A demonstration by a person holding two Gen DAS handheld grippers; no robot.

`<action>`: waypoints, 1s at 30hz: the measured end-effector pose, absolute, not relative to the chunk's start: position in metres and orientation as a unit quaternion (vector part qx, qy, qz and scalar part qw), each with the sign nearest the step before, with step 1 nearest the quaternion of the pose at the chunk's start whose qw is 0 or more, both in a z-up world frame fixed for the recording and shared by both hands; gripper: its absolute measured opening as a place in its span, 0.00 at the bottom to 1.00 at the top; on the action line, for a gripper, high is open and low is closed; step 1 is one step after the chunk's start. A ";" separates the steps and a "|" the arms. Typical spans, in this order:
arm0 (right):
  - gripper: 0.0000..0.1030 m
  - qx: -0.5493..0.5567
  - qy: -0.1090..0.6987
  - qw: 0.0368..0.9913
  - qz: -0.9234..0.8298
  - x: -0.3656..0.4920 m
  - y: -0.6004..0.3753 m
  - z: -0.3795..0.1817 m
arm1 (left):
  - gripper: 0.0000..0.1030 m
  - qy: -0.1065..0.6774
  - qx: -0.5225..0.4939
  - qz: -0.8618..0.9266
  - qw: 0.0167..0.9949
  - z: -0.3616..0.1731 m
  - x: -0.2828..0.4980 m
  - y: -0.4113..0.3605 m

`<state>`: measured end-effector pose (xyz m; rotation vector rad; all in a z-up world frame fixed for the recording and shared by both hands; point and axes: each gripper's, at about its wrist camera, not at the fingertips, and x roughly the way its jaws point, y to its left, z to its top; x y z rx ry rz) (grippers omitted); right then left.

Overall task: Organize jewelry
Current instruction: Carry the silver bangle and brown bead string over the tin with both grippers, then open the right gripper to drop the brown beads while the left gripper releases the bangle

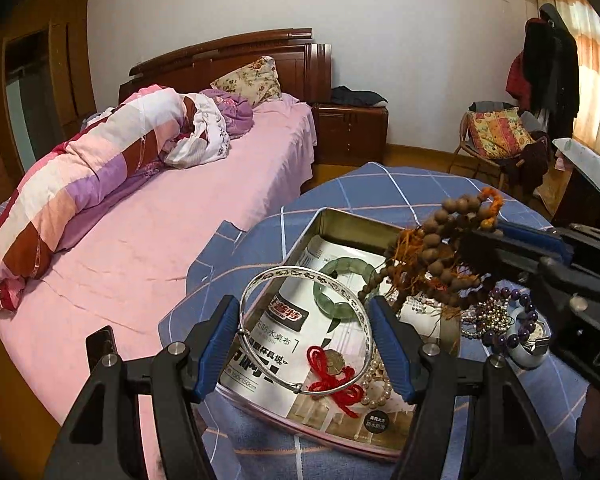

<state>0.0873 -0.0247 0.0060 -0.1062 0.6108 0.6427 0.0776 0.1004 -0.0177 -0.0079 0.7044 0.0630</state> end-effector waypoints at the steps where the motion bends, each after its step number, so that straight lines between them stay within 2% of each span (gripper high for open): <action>1: 0.18 -0.051 0.298 0.901 0.310 0.088 -0.024 0.004 | 0.65 0.346 -0.003 0.031 0.938 -0.018 0.078 0.100; 27: 0.18 -0.056 0.354 0.880 0.312 0.105 -0.017 -0.034 | 0.65 0.384 0.005 0.034 0.923 -0.040 0.088 0.100; 30: 0.22 -0.052 0.357 0.879 0.312 0.105 -0.018 -0.036 | 0.65 0.383 0.006 0.035 0.923 -0.039 0.087 0.098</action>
